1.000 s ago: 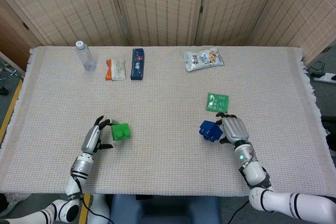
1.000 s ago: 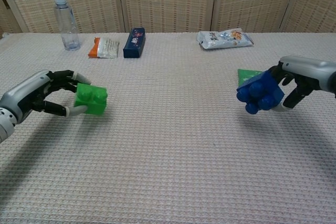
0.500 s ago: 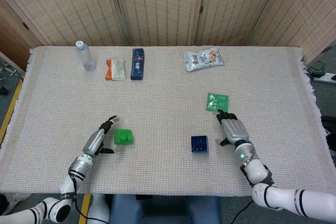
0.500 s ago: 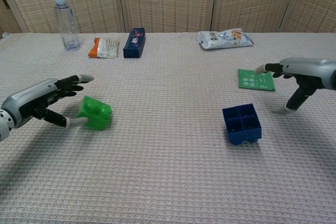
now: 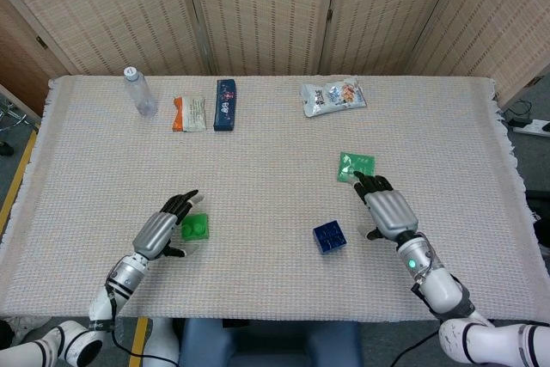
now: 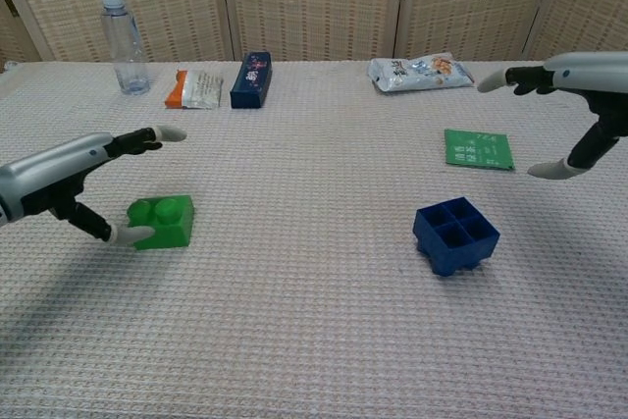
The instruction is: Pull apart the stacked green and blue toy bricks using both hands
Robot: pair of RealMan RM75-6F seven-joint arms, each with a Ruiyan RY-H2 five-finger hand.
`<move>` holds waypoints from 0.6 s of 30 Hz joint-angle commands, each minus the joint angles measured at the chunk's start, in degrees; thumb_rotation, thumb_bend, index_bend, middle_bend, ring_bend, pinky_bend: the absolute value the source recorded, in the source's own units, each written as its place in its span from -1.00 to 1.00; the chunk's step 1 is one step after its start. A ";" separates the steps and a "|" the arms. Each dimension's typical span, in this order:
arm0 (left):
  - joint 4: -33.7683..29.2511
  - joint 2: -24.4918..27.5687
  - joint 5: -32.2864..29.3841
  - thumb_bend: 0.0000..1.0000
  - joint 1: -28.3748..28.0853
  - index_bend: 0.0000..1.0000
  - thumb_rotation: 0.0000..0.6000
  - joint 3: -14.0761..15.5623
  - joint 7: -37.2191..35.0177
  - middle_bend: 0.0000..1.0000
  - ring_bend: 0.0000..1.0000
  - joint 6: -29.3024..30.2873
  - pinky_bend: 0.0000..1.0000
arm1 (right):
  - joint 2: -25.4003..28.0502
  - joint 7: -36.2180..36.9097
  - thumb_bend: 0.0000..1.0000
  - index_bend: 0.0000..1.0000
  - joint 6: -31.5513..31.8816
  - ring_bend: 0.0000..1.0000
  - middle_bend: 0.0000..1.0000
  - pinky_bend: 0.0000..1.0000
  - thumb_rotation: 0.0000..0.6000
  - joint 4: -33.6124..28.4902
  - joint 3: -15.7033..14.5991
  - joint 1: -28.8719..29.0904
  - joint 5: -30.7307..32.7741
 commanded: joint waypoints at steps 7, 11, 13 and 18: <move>-1.91 9.76 8.55 -0.36 8.14 -0.77 1.00 6.82 1.13 -0.82 -1.00 16.86 -1.00 | -0.33 1.32 -0.28 -1.00 15.16 -1.00 -1.00 -1.00 1.00 3.39 -11.05 -13.92 -25.04; -2.20 13.39 10.13 -0.36 10.47 -0.78 1.00 8.30 8.40 -0.82 -1.00 19.71 -1.00 | -3.39 4.32 -0.28 -1.00 21.33 -1.00 -1.00 -1.00 1.00 8.85 -13.26 -18.85 -31.23; -3.50 13.22 7.18 -0.36 13.00 -0.82 1.00 7.07 15.42 -0.83 -1.00 21.53 -1.00 | -4.70 4.37 -0.28 -1.00 24.12 -1.00 -1.00 -1.00 1.00 11.18 -13.73 -20.83 -33.20; -5.76 13.45 5.56 -0.36 17.03 -0.80 1.00 6.38 19.26 -0.85 -1.00 26.31 -1.00 | -4.56 7.40 -0.28 -1.00 29.02 -1.00 -1.00 -1.00 1.00 12.82 -13.57 -23.39 -38.27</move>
